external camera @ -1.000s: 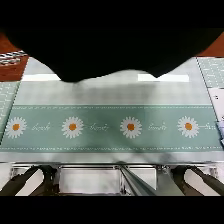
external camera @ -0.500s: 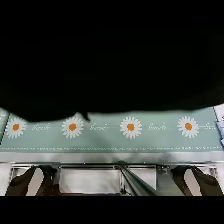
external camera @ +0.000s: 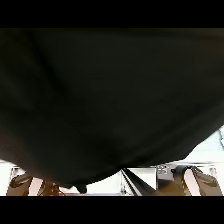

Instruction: Fold the shirts.

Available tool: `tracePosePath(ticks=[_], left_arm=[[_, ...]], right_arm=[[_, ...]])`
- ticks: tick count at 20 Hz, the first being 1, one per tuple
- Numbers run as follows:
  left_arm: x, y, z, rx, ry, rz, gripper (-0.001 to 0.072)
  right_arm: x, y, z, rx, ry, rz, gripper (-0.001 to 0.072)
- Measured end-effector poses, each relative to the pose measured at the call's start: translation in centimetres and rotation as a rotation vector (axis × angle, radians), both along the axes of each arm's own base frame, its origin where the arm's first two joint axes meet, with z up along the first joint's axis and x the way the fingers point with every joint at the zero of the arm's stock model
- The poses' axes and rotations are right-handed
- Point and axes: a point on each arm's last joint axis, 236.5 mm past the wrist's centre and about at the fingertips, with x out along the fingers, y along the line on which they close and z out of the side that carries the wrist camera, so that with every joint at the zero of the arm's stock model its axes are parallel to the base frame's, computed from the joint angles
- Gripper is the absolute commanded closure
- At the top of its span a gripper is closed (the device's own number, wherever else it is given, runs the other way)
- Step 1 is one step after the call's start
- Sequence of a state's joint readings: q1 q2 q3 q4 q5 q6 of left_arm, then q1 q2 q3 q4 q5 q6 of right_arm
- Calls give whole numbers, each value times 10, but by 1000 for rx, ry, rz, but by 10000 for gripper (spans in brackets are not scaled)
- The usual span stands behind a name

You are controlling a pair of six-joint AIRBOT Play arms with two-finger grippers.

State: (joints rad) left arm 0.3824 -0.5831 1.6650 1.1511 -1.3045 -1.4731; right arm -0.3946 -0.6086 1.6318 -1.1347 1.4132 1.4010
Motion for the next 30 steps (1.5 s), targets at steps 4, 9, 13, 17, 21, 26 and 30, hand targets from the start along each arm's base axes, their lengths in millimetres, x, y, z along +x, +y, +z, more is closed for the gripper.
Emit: tracePosePath(ticks=[4,9,13,17,21,26,30], left_arm=[[80,13,-114,-173,296,-65,688],[182,2,-223,-371,493,-167,688],[259,-14,-297,-454,591,-182,689],[309,-18,-357,-548,684,-142,688],[324,-21,-392,-610,752,-112,688],[300,-20,-405,-570,865,-186,688],[248,-20,-444,-470,1078,-251,688]], right_arm=[[58,-2,-77,108,214,99,683],[156,6,-177,221,420,214,682],[244,9,-258,309,510,201,683],[307,5,-319,378,589,167,683],[332,4,-356,426,652,148,682],[317,-8,-364,453,739,159,682],[276,-17,-388,437,904,192,682]])
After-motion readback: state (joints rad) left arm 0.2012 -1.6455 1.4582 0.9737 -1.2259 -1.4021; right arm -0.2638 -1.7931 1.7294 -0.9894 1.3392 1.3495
